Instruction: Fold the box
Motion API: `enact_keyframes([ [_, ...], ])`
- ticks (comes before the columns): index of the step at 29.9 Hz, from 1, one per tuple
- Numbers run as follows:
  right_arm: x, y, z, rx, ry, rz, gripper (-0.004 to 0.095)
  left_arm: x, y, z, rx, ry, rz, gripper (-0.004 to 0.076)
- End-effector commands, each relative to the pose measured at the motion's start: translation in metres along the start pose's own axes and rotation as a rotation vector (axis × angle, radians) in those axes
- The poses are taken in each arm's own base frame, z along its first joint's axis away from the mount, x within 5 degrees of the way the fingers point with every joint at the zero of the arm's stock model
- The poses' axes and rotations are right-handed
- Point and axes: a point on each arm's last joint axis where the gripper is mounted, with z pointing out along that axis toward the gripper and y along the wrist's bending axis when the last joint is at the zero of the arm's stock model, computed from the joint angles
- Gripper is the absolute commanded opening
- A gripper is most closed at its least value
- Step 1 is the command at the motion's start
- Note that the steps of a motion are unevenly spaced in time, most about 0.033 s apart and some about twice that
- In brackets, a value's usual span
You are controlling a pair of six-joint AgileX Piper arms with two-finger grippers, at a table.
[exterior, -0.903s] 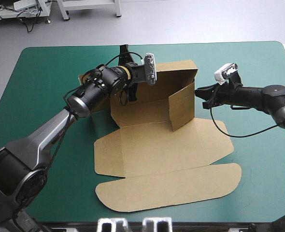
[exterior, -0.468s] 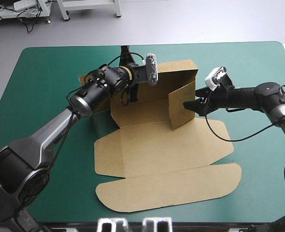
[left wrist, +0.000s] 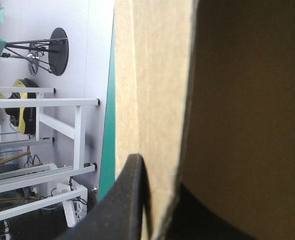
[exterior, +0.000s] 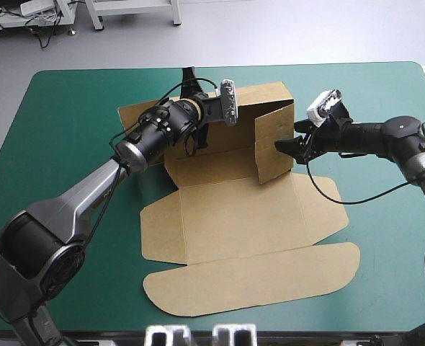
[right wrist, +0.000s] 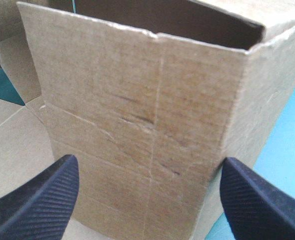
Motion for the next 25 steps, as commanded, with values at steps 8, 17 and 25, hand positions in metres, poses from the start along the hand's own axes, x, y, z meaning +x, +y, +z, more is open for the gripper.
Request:
enact_keyframes([
  [8, -0.03, 0.011, -0.003, 0.104, -0.082, -0.069, 0.0724, 0.0, -0.032, 0.001, 0.253, 0.066, -0.109, -0.001],
  [17, -0.042, 0.022, 0.019, 0.261, -0.076, -0.064, 0.0557, -0.003, -0.025, -0.016, 0.255, 0.016, -0.09, -0.001],
  [25, -0.04, 0.03, 0.02, 0.177, -0.064, -0.03, 0.0115, -0.007, -0.024, -0.023, 0.276, -0.027, -0.118, -0.001],
])
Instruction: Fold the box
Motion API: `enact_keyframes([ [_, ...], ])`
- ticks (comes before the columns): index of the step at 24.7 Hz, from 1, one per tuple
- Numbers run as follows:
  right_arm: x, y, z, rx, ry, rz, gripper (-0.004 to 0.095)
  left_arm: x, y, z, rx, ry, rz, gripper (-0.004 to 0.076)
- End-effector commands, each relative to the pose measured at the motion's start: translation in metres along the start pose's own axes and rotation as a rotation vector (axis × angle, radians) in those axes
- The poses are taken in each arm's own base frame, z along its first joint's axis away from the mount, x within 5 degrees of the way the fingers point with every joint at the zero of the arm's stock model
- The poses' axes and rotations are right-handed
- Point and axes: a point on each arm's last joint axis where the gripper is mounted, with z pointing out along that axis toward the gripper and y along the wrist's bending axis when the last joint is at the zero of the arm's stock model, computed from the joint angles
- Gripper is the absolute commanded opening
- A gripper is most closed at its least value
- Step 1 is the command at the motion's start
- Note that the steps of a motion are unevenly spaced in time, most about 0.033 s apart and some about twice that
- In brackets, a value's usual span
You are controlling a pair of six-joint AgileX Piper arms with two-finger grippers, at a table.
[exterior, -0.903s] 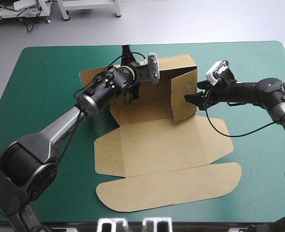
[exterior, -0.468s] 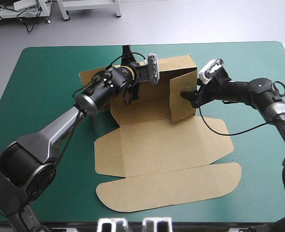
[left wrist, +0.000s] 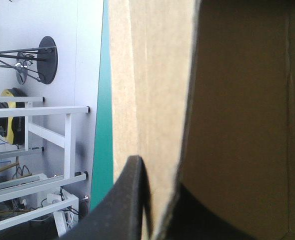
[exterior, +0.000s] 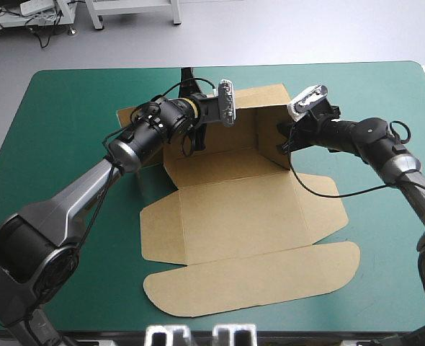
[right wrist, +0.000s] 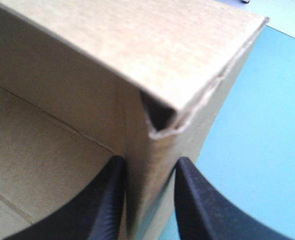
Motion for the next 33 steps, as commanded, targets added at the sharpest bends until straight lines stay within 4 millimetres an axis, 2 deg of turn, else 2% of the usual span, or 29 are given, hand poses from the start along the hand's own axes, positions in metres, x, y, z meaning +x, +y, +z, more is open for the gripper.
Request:
enact_keyframes([
  [1, -0.024, 0.016, -0.015, -0.094, -0.082, 0.009, 0.0074, -0.009, -0.028, -0.009, 0.25, -0.014, -0.12, -0.001],
  [3, -0.024, 0.016, -0.015, -0.098, -0.081, 0.028, -0.0019, -0.014, -0.029, -0.015, 0.28, -0.073, -0.13, -0.0009],
  [7, -0.024, 0.014, -0.015, -0.084, -0.081, 0.105, -0.0018, -0.023, -0.027, -0.031, 0.339, -0.16, -0.143, 0.0002],
  [10, -0.025, 0.01, -0.015, -0.041, -0.089, 0.136, -0.0019, -0.025, -0.026, -0.049, 0.392, -0.176, -0.15, 0.0062],
  [18, -0.026, 0.003, -0.015, 0.032, -0.106, 0.19, -0.0019, -0.031, -0.014, -0.105, 0.406, -0.32, -0.189, 0.0325],
  [19, -0.026, 0.003, -0.016, 0.035, -0.108, 0.205, -0.0019, -0.034, -0.009, -0.123, 0.388, -0.386, -0.205, 0.0379],
  [21, -0.027, 0.002, -0.018, 0.048, -0.117, 0.204, -0.0018, -0.035, -0.006, -0.139, 0.368, -0.435, -0.224, 0.04],
  [24, -0.03, -0.001, -0.022, 0.1, -0.137, 0.194, -0.0019, -0.031, 0.002, -0.168, 0.294, -0.477, -0.216, 0.0389],
  [26, -0.033, -0.004, -0.027, 0.138, -0.149, 0.198, -0.0019, -0.026, 0.009, -0.18, 0.209, -0.468, -0.218, 0.0286],
  [27, -0.033, -0.005, -0.029, 0.153, -0.144, 0.185, -0.0019, -0.023, 0.013, -0.185, 0.161, -0.458, -0.228, 0.0153],
  [29, -0.033, -0.007, -0.035, 0.155, -0.129, 0.201, -0.0019, -0.018, 0.019, -0.187, 0.091, -0.415, -0.251, -0.0005],
  [33, -0.028, -0.011, -0.062, 0.055, -0.019, 0.241, -0.002, 0.018, 0.044, -0.181, -0.126, -0.176, -0.46, -0.0004],
])
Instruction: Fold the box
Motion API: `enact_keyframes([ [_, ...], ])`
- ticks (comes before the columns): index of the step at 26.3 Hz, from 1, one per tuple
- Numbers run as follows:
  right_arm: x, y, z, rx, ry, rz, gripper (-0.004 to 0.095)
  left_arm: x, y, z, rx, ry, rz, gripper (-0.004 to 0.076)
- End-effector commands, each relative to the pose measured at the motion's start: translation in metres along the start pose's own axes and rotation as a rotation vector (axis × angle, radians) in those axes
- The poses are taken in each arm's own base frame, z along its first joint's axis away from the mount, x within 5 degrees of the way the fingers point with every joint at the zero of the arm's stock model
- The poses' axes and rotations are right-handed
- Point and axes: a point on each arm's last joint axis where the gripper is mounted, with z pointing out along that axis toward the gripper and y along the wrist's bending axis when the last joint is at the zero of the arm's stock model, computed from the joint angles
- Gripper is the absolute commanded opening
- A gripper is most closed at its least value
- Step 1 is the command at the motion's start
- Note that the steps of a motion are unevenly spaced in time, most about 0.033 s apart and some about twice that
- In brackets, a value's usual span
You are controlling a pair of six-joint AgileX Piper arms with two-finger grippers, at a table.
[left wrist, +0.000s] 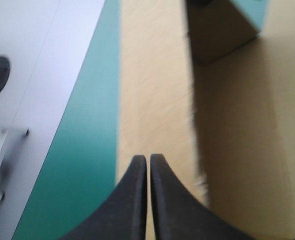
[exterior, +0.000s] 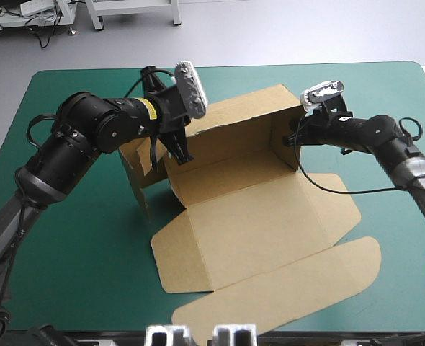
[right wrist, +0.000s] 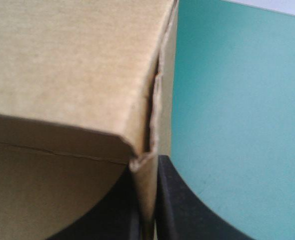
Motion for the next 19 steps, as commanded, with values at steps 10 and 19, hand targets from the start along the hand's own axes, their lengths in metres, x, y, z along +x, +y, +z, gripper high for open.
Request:
enact_keyframes([
  [10, -0.024, -0.005, -0.099, -0.085, 0.306, 0.006, -0.0019, 0.119, 0.105, -0.066, -0.39, 0.277, -0.527, -0.0004],
  [19, -0.022, -0.03, -0.06, -0.082, 0.461, 0.121, -0.0019, 0.168, 0.113, -0.064, -0.397, 0.304, -0.701, -0.0004],
])
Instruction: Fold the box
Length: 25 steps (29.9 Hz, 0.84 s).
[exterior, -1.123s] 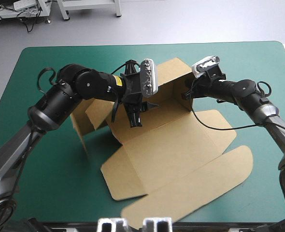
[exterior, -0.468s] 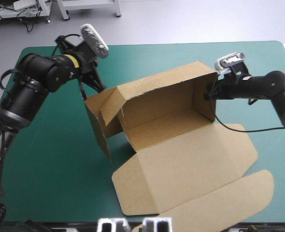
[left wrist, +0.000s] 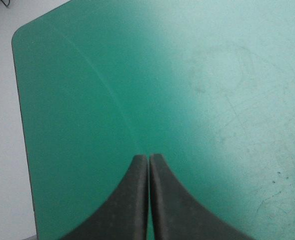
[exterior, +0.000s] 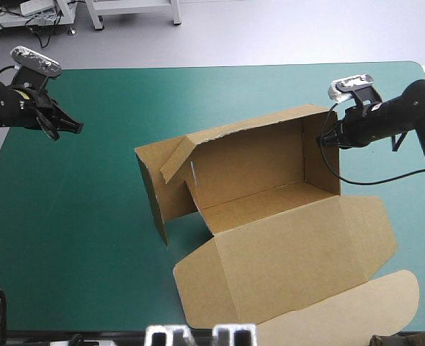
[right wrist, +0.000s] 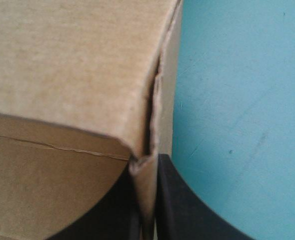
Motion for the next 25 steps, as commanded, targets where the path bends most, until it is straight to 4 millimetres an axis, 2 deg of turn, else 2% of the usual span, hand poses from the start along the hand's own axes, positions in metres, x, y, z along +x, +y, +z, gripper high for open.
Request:
enact_keyframes([
  [1, -0.007, -0.003, 0.004, -0.04, 0.071, 0.045, -0.0019, -0.002, 0.003, -0.013, -0.02, -0.091, -0.03, -0.0004],
  [4, -0.019, -0.01, 0.03, -0.034, 0.117, 0.068, -0.0019, 0.0, 0.001, -0.01, 0.001, -0.082, -0.043, -0.0004],
  [9, -0.038, -0.007, 0.069, -0.019, 0.183, -0.015, -0.0008, -0.003, -0.004, -0.011, 0.055, -0.115, -0.075, -0.0004],
  [11, -0.043, -0.003, 0.078, -0.033, 0.19, -0.09, 0.005, -0.003, -0.005, -0.011, 0.073, -0.119, -0.086, -0.0008],
  [13, -0.048, 0.001, 0.083, -0.058, 0.178, -0.125, 0.0176, -0.004, -0.006, -0.011, 0.08, -0.123, -0.086, -0.001],
  [16, -0.055, 0.004, 0.077, -0.07, 0.139, -0.096, 0.0433, -0.004, -0.007, -0.011, 0.088, -0.127, -0.074, -0.001],
  [19, -0.066, 0.006, 0.062, -0.039, 0.089, -0.01, 0.0636, -0.004, -0.007, -0.011, 0.09, -0.125, -0.072, -0.001],
  [21, -0.073, 0.01, 0.046, -0.017, 0.042, 0.021, 0.0694, -0.004, -0.007, -0.011, 0.092, -0.126, -0.073, -0.001],
  [25, -0.077, 0.024, 0.004, 0.013, -0.047, -0.011, 0.07, -0.004, -0.007, -0.011, 0.088, -0.128, -0.056, -0.001],
])
